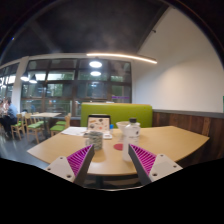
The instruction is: Pour water
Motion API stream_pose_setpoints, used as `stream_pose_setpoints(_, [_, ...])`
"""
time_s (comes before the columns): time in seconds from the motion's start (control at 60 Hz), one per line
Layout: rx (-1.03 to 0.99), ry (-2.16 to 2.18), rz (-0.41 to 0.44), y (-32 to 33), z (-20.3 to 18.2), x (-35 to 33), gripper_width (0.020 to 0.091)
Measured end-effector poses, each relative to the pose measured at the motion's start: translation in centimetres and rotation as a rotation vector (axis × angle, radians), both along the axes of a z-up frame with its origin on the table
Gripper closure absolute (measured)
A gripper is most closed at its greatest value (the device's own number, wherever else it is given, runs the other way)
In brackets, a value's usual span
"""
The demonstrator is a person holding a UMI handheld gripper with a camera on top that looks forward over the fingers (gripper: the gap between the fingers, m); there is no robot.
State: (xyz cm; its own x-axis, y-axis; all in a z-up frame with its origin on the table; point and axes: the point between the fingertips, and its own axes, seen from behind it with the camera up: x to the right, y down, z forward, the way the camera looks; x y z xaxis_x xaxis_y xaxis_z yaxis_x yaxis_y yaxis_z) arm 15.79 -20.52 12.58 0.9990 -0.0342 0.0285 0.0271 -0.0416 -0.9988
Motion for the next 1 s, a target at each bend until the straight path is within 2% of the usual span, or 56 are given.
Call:
stream_pose_setpoints(0.117, [0.001,-0.03,-0.082,4.0,0.1,4.8,0.0315])
stream_pose_setpoints(0.333, [-0.037,-0.035,-0.127,13.3,-2.1,8.0,0.0313])
stream_pose_setpoints(0.517, [-0.019,-0.057,-0.125,19.0,-2.4,9.6,0.0318])
stream_pose_setpoints(0.55, [-0.027,-0.056,-0.14,19.7,-2.7,10.0,0.0524])
stream_pose_setpoints(0.65, [0.006,-0.015,-0.144,20.9,-2.7,10.2,0.056])
stream_pose_setpoints(0.767, [0.037,0.008,-0.118,21.1,-2.5,10.2,0.056])
stream_pose_setpoints(0.85, [0.039,-0.012,-0.138,21.6,-2.6,10.0,0.0555])
stream_pose_setpoints(0.95, [0.018,-0.012,-0.156,21.4,-2.4,10.2,0.0656])
stream_pose_setpoints(1.0, [-0.001,-0.045,-0.163,21.9,-2.5,9.7,0.067])
